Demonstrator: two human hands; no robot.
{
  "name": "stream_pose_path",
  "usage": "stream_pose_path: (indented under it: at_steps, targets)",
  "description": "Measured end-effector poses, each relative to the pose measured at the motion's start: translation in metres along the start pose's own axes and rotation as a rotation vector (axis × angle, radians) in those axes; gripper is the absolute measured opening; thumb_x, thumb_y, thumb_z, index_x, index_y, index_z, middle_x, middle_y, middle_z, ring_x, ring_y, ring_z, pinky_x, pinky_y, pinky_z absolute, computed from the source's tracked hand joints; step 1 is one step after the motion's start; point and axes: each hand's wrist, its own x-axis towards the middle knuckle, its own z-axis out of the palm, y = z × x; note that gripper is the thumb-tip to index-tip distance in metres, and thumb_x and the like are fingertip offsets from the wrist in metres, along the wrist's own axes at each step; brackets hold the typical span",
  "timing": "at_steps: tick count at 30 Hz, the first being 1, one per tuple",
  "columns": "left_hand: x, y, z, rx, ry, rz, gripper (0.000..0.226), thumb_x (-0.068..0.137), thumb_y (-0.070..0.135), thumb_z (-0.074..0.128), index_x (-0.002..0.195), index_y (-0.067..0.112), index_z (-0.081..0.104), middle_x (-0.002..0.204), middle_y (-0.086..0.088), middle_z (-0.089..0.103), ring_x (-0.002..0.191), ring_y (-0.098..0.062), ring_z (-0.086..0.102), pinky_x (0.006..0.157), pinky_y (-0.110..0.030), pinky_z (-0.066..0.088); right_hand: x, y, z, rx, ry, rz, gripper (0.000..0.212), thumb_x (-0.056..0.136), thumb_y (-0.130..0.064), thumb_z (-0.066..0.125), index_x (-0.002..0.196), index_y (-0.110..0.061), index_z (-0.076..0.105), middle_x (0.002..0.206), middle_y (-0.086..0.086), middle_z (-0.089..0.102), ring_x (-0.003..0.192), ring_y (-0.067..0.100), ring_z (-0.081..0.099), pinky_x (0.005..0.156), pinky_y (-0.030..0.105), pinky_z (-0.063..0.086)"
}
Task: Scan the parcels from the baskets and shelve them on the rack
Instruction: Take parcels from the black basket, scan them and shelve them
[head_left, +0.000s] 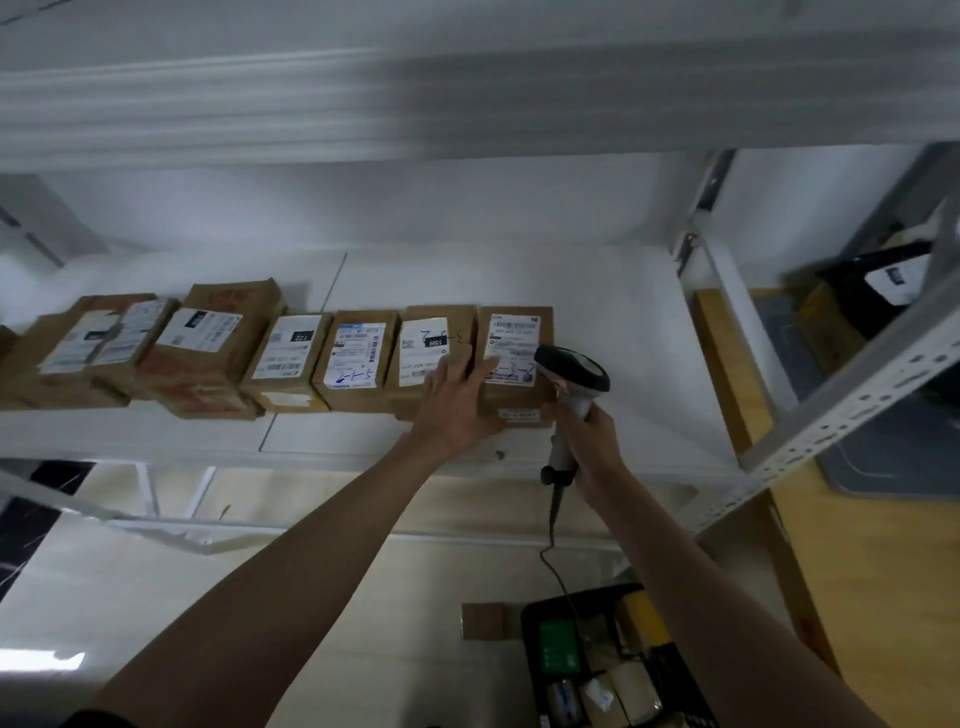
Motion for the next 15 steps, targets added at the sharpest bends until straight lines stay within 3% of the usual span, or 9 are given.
stream_pose_path:
  at_steps: [4,6,8,12,15]
  targets:
    - [-0.016,0.022,0.016,-0.147,0.255,0.167,0.060,0.085,0.027,0.078,0.139,0.017,0.053,0.143,-0.010,0.042,0.131,-0.026,0.044,0.108,-0.041,0.044,-0.028,0.010,-0.018,0.046,0.078,0.045,0.013,0.091,-0.011,0.071,0.098,-0.021,0.067,0.097,0.009,0.071,0.091,0.020,0.067,0.081,0.043,0.060]
    - [-0.022,0.040,0.026,-0.172,0.307,0.242,0.044,0.086,0.020,0.076,0.127,0.014,0.060,0.129,-0.010,0.048,0.119,-0.027,0.049,0.099,-0.037,0.045,-0.050,0.015,-0.030,0.121,0.120,0.062,0.017,0.093,-0.008,0.070,0.108,-0.014,0.067,0.105,0.009,0.070,0.100,0.024,0.068,0.078,0.037,0.062]
    - [-0.029,0.060,0.036,-0.177,0.286,0.323,0.035,0.086,0.015,0.072,0.120,0.013,0.061,0.119,-0.010,0.051,0.111,-0.029,0.050,0.092,-0.035,0.042,-0.076,0.021,-0.042,0.200,0.187,0.063,0.018,0.095,-0.010,0.069,0.112,-0.012,0.067,0.109,0.010,0.071,0.102,0.026,0.070,0.077,0.035,0.062]
    - [-0.055,0.105,0.061,-0.235,0.166,0.482,0.025,0.086,0.010,0.068,0.111,0.011,0.063,0.110,-0.010,0.052,0.103,-0.031,0.055,0.087,-0.045,0.047,-0.133,0.032,-0.073,0.272,0.306,0.084,0.023,0.096,-0.006,0.067,0.118,-0.005,0.065,0.111,0.018,0.071,0.096,0.032,0.070,0.084,0.045,0.061]
    - [-0.080,0.132,0.083,-0.226,0.053,0.584,0.026,0.084,0.008,0.069,0.109,0.011,0.065,0.109,-0.011,0.055,0.104,-0.033,0.054,0.088,-0.046,0.045,-0.177,0.046,-0.099,0.321,0.384,0.094,0.014,0.093,-0.001,0.067,0.107,-0.002,0.065,0.099,0.022,0.066,0.083,0.031,0.067,0.084,0.046,0.056]
